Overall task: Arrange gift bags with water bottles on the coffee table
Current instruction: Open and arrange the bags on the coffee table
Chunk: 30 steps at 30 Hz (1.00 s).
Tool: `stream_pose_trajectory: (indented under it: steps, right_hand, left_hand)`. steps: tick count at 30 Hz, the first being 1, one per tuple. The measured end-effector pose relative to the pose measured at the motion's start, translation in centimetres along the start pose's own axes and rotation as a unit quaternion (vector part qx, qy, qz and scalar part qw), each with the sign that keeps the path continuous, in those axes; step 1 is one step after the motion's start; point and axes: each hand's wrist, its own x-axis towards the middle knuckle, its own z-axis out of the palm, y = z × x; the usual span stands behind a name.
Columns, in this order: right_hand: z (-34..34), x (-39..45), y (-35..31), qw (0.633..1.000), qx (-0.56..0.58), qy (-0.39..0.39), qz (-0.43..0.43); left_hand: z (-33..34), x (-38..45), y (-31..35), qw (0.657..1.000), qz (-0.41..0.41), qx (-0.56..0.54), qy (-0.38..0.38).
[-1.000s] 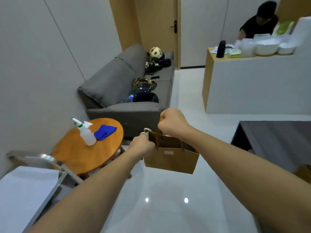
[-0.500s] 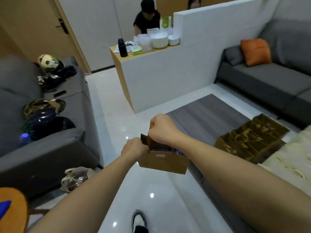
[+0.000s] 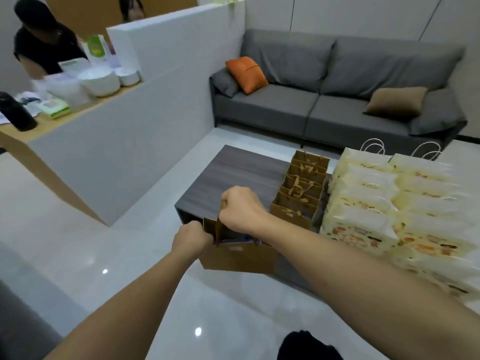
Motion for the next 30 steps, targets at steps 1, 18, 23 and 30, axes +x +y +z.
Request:
stream_pose_trajectory:
  steps: [1, 18, 23, 30]
  right_hand:
    - [0.0, 0.4, 0.2, 1.000, -0.003, 0.012, 0.009]
    - [-4.2, 16.5, 8.0, 0.995, 0.037, 0.060, 0.067]
    - [-6.3, 22.8, 10.2, 0.995, 0.057, 0.035, 0.071]
    - [-8.7, 30.6, 12.4, 0.994, 0.055, 0.053, 0.082]
  left_hand:
    - [-0.1, 0.6, 0.3, 1.000, 0.011, 0.004, -0.004]
    - [-0.1, 16.6, 11.2, 0.994, 0.071, 0.060, -0.062]
    - [-1.1, 22.5, 15.2, 0.995, 0.043, 0.026, -0.084]
    - [-1.1, 30.1, 19.0, 0.996, 0.060, 0.036, -0.048]
